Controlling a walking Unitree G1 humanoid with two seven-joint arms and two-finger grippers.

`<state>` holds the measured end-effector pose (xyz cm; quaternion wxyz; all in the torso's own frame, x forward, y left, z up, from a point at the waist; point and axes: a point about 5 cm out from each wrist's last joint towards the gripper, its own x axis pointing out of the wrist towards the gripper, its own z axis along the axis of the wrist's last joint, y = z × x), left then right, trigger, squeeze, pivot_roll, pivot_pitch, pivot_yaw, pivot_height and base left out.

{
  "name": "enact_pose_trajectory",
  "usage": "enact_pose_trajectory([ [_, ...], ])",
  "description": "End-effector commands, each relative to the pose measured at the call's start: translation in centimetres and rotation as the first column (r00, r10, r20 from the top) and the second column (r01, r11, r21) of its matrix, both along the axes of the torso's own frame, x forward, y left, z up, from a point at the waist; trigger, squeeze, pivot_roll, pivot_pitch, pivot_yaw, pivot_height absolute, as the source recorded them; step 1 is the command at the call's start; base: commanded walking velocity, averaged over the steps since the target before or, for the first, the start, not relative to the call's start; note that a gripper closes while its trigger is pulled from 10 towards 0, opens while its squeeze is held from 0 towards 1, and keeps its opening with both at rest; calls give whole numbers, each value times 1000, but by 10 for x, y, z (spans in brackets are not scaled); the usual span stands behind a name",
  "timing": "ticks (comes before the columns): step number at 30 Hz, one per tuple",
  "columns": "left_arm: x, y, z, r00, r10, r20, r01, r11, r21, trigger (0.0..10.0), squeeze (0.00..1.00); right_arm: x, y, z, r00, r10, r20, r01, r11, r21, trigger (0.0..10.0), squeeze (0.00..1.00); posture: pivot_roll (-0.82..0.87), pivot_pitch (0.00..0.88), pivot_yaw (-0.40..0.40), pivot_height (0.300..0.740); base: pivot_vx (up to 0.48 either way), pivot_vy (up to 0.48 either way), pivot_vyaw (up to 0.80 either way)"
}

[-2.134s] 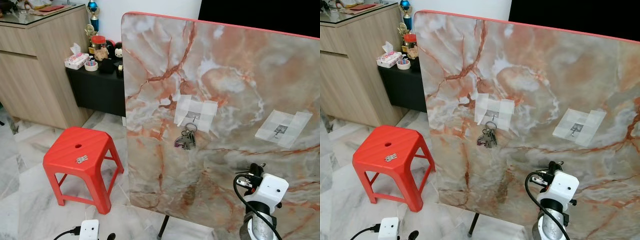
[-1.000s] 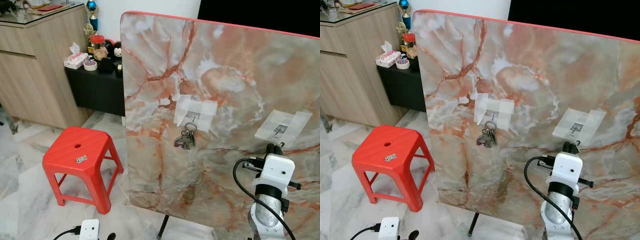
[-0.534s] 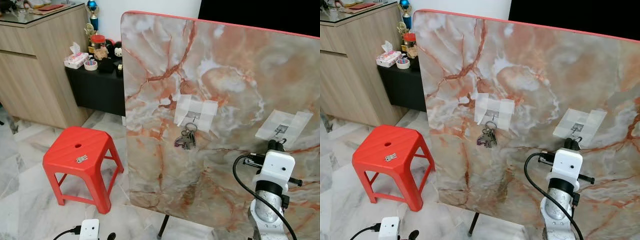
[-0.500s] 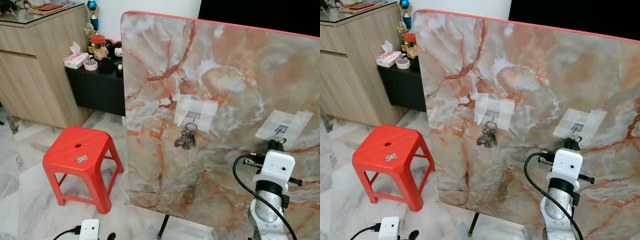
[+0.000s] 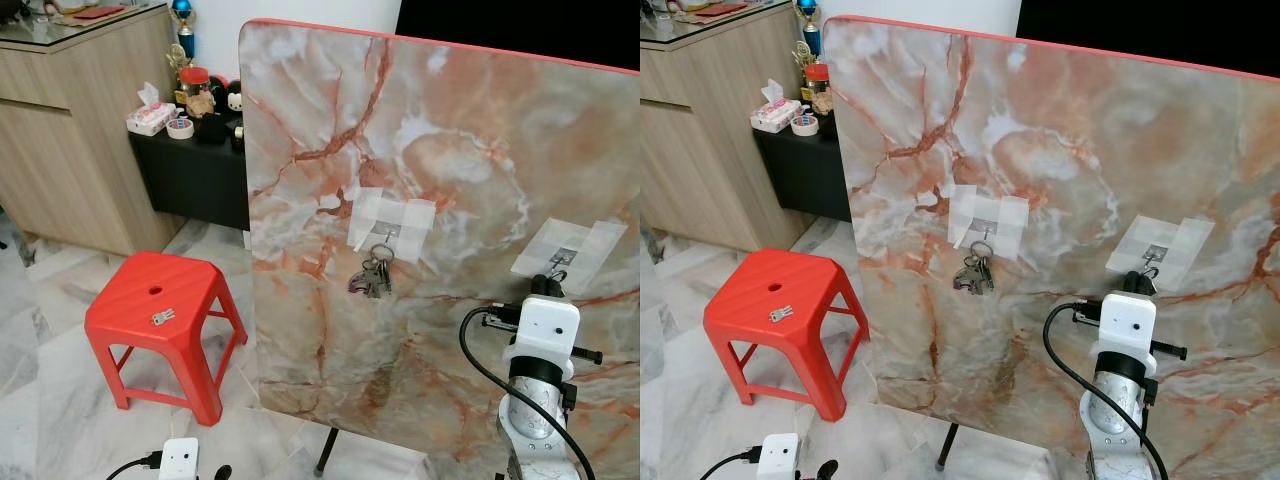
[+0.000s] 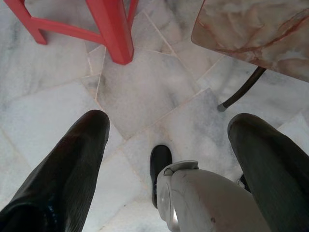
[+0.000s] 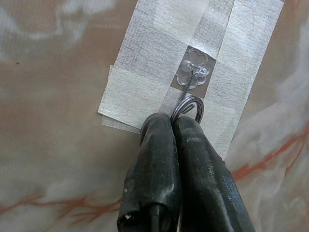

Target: Hang keys on a hook

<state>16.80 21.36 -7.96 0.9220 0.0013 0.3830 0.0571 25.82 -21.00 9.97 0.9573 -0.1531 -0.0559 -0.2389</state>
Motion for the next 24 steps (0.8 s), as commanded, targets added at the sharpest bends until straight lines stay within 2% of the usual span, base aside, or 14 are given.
enact_pose_trajectory([
  [1, -2, -3, -2, 1000, -13, -21, 12, 1000, -3, 10000, 0, 1, -3, 0, 1000, -5, -11, 5, 1000, -18, 10000, 0, 51, 0, -99, 740, 0, 0, 0],
  [9, -2, -3, -2, 1000, -12, -21, 11, 1000, -4, 10000, 0, 5, 1, -6, 996, 38, -79, -40, 999, -28, 10000, 0, 48, 0, -99, 740, 0, 0, 0],
  [24, -3, -3, -3, 1000, -9, -25, 9, 1000, -4, 10000, 0, 5, 3, -5, 996, 50, -77, -52, 999, -15, 10000, 0, 47, 0, -101, 740, 0, 0, 0],
])
